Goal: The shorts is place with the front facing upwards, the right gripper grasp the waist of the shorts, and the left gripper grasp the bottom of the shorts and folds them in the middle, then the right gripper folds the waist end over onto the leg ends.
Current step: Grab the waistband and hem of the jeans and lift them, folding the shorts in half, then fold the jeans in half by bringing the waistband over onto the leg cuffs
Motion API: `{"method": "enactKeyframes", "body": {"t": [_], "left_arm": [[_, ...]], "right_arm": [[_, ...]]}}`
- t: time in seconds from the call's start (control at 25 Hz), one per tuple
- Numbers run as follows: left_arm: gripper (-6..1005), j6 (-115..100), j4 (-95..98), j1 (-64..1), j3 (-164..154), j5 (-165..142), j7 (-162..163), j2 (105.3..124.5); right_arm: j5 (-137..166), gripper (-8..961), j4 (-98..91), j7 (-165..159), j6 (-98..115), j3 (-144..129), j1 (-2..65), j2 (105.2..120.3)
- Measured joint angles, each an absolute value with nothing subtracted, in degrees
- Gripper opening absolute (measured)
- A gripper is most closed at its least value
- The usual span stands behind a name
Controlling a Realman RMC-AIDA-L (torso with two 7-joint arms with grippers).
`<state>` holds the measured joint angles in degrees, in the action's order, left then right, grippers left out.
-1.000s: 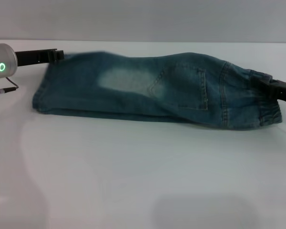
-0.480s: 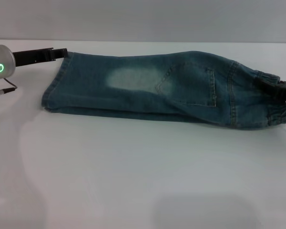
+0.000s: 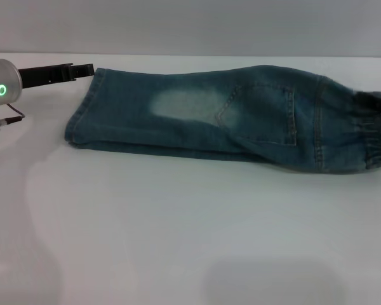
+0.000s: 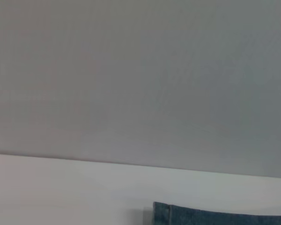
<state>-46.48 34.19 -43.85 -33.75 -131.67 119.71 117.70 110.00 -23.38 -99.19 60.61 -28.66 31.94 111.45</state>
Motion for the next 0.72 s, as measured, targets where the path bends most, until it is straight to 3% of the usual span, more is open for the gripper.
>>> {"method": "enactKeyframes", "body": {"t": [0.12,0.72], "left_arm": [[703,-48.1,34.2,-43.6,-33.8,-129.8,119.2,117.62],[697,-55.9,34.2,-40.4,-33.8,-116.4,108.7,117.60]], "right_arm": [[116.2,488,-27.6,-107.3,62.0,-30.5,32.0,109.97],[134.1,468,-41.7,-123.9,77.6,-30.7,36.7,106.68]]}}
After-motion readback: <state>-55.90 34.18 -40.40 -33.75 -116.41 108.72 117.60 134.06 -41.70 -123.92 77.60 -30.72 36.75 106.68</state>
